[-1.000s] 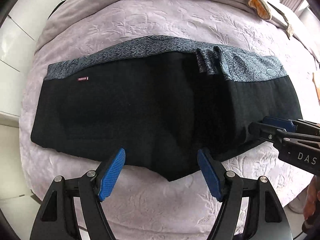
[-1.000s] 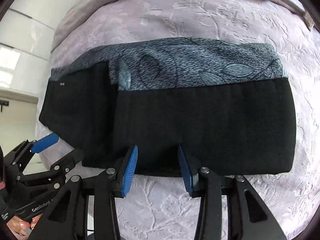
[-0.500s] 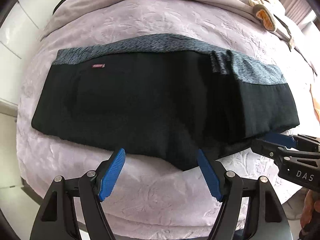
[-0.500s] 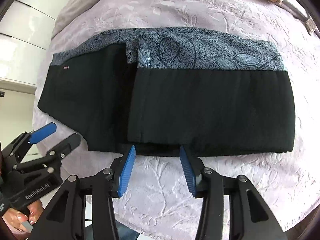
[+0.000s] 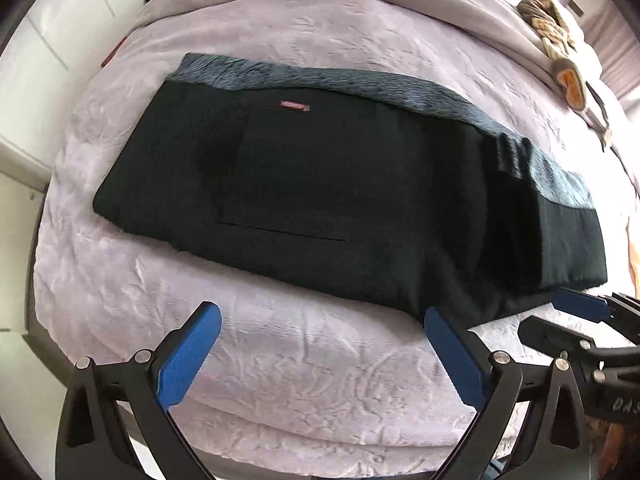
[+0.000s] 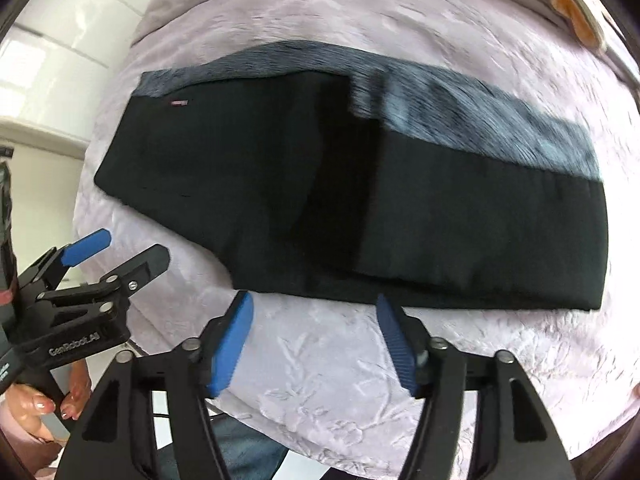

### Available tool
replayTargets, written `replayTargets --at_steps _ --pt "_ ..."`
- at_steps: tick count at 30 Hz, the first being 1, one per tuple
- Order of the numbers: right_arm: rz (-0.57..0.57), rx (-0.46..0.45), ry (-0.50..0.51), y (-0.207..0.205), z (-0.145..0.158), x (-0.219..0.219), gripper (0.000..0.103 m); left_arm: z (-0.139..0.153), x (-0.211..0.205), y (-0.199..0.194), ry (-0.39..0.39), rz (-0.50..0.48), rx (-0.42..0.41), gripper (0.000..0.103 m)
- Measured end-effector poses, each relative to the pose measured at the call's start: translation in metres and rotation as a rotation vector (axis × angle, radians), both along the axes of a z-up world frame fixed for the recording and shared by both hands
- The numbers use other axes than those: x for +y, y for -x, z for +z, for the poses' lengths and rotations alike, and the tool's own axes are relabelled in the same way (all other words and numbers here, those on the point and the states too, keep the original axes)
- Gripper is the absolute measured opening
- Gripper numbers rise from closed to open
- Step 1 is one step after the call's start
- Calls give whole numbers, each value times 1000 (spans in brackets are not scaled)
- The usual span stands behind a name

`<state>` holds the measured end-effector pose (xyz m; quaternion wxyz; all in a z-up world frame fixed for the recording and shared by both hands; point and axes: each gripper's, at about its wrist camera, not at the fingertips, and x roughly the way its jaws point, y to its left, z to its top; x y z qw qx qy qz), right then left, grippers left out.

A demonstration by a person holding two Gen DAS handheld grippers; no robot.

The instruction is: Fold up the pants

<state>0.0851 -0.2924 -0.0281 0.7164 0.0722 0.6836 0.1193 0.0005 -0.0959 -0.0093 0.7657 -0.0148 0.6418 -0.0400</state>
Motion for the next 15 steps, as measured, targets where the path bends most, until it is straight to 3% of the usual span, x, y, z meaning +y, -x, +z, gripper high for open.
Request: replayTargets --at_steps 3,15 --pt "38 -7 12 -4 3 17 77 -5 16 -3 10 35 19 102" --pt "128 -14 30 -16 6 72 80 -10 75 -12 78 135 23 102"
